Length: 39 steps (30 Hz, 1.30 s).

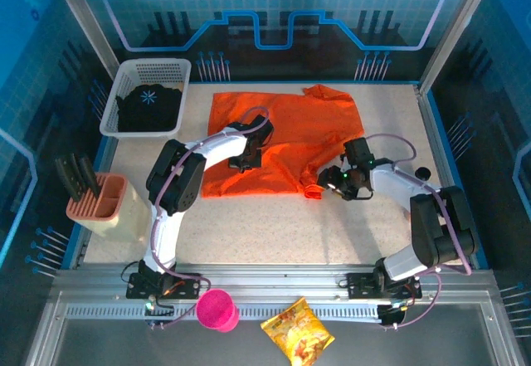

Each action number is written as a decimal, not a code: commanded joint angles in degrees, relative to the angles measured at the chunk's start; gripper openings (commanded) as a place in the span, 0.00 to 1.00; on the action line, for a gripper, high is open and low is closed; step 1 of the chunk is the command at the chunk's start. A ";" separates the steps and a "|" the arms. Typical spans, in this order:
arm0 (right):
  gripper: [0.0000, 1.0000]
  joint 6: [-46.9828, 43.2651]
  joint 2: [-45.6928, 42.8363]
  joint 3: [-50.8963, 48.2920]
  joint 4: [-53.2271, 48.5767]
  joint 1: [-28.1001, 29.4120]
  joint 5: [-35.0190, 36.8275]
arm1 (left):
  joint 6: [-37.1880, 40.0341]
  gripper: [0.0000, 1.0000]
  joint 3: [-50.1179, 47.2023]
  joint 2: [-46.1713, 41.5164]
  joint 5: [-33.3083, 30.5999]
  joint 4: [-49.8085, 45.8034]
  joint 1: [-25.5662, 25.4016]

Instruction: Fold and stack the t-shirts

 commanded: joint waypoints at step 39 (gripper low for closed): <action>0.00 0.02 -19.30 4.59 -18.99 5.79 31.75 | 0.44 0.00 -3.72 -2.29 -1.75 -1.25 0.80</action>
